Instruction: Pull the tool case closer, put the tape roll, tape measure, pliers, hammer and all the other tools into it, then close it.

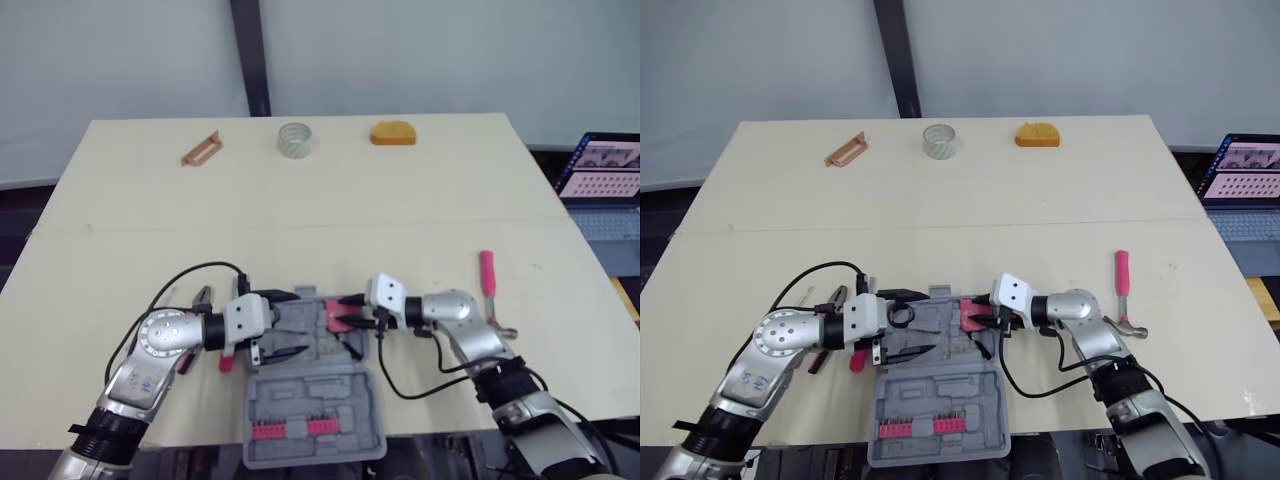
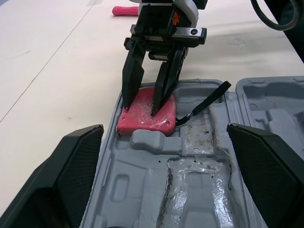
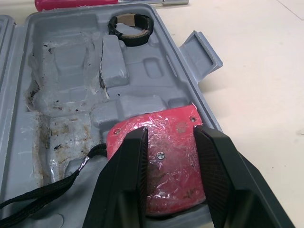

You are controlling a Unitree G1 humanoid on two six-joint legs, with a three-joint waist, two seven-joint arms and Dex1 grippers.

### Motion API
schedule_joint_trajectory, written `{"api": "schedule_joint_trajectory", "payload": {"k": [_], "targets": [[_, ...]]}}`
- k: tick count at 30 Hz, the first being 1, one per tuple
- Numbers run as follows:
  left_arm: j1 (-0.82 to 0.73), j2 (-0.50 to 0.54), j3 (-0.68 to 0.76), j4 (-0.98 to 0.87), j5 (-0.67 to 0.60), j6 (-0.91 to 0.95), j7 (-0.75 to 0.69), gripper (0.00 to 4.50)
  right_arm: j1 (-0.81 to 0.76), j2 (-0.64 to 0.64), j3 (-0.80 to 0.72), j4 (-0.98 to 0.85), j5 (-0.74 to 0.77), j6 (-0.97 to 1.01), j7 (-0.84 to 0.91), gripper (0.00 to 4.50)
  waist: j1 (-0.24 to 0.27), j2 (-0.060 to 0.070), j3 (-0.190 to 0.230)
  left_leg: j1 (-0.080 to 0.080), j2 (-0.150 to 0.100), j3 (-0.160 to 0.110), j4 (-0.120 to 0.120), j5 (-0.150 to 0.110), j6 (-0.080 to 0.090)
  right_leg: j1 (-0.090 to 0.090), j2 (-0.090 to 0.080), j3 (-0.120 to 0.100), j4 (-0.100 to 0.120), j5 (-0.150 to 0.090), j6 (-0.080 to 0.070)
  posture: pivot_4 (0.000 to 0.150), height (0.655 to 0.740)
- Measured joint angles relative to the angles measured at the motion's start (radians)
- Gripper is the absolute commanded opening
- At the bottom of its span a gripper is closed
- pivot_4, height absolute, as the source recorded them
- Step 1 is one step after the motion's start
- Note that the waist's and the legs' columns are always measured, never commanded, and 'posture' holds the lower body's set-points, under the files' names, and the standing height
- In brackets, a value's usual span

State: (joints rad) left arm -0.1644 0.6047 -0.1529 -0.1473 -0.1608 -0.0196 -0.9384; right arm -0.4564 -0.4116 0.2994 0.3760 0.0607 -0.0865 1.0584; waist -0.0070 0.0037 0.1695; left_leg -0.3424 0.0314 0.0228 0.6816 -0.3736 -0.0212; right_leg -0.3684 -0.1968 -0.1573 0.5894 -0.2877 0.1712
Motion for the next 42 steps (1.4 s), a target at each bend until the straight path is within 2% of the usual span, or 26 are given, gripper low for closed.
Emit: {"api": "schedule_joint_trajectory", "payload": {"k": [3, 8, 10, 14, 17, 21, 22, 26, 30, 36, 42], "targets": [[0.012, 0.000, 0.023, 0.000, -0.009, 0.015, 0.008, 4.50, 0.028, -0.005, -0.028, -0.058, 0.040, 0.055, 0.005, 1.63, 0.004, 0.000, 0.000, -0.001, 0.000, 0.000, 0.000, 0.000, 0.000, 0.000, 0.000, 0.000, 0.000, 0.000, 0.000, 0.150, 0.7400], [0.033, 0.010, 0.077, -0.006, -0.049, 0.070, 0.018, 4.50, 0.077, -0.070, -0.083, -0.268, 0.175, 0.301, 0.033, 1.63, 0.005, 0.002, 0.001, -0.009, 0.000, 0.000, 0.003, 0.000, 0.000, -0.008, 0.000, 0.000, 0.000, 0.000, 0.000, 0.150, 0.7400], [0.066, 0.034, 0.106, -0.015, -0.054, 0.093, 0.023, 4.50, 0.090, -0.116, -0.149, -0.363, 0.249, 0.413, 0.031, 1.63, 0.005, 0.002, 0.002, -0.008, 0.000, 0.000, 0.002, 0.000, 0.000, -0.008, 0.000, 0.000, 0.000, 0.000, 0.000, 0.150, 0.7400], [0.137, 0.059, 0.193, -0.041, -0.103, 0.145, 0.032, 4.50, 0.170, -0.181, -0.275, -0.442, 0.329, 0.515, 0.001, 1.63, 0.008, 0.002, 0.002, -0.009, 0.000, 0.000, 0.001, 0.000, 0.000, -0.008, 0.000, 0.000, -0.001, 0.000, 0.000, 0.150, 0.7400], [0.209, 0.095, 0.315, -0.041, -0.147, 0.196, 0.046, 4.50, 0.271, -0.265, -0.356, -0.449, 0.352, 0.550, -0.001, 2.37, 0.011, 0.002, 0.002, -0.009, 0.000, 0.000, 0.002, 0.000, 0.000, -0.008, 0.000, 0.000, -0.001, 0.000, 0.000, 0.150, 0.7400], [0.376, 0.157, 0.559, -0.004, -0.172, 0.221, 0.058, 4.50, 0.410, -0.406, -0.550, -0.350, 0.391, 0.591, 0.016, 4.30, 0.010, 0.001, 0.003, -0.009, 0.000, 0.001, 0.001, 0.000, 0.000, -0.008, 0.000, 0.000, -0.002, 0.000, 0.000, 0.150, 0.7400], [0.412, 0.163, 0.600, 0.009, -0.172, 0.217, 0.058, 4.50, 0.429, -0.426, -0.584, -0.319, 0.391, 0.586, 0.018, 4.41, 0.008, 0.001, 0.003, -0.009, 0.000, 0.001, 0.000, 0.000, 0.000, -0.008, 0.000, 0.000, -0.003, 0.000, 0.000, 0.150, 0.7400], [0.546, 0.171, 0.761, 0.127, -0.169, 0.176, 0.044, 4.50, 0.475, -0.492, -0.701, -0.139, 0.370, 0.515, 0.018, 4.41, 0.003, 0.001, 0.003, -0.008, 0.000, 0.002, -0.001, 0.000, 0.000, -0.008, 0.000, 0.000, -0.004, 0.000, 0.000, 0.150, 0.7400], [0.585, 0.175, 0.822, 0.233, -0.161, 0.116, 0.040, 4.50, 0.452, -0.522, -0.714, 0.041, 0.328, 0.412, 0.018, 4.41, 0.007, 0.001, 0.003, -0.009, 0.000, 0.003, 0.000, -0.001, 0.001, -0.008, 0.000, 0.000, -0.004, 0.000, 0.000, 0.150, 0.7400], [0.563, 0.175, 0.840, 0.336, -0.155, 0.062, 0.054, 4.50, 0.397, -0.527, -0.705, 0.265, 0.272, 0.283, 0.017, 4.41, 0.002, 0.001, 0.003, -0.008, 0.000, 0.003, 0.000, -0.001, 0.001, -0.008, 0.000, 0.000, -0.004, 0.000, 0.000, 0.150, 0.7400], [0.543, 0.175, 0.841, 0.388, -0.151, 0.019, 0.072, 4.50, 0.359, -0.527, -0.697, 0.340, 0.255, 0.230, 0.019, 4.41, -0.001, 0.001, 0.003, -0.008, 0.000, 0.003, -0.001, -0.001, 0.001, -0.008, 0.000, 0.000, -0.004, 0.000, 0.000, 0.150, 0.7400]]}}
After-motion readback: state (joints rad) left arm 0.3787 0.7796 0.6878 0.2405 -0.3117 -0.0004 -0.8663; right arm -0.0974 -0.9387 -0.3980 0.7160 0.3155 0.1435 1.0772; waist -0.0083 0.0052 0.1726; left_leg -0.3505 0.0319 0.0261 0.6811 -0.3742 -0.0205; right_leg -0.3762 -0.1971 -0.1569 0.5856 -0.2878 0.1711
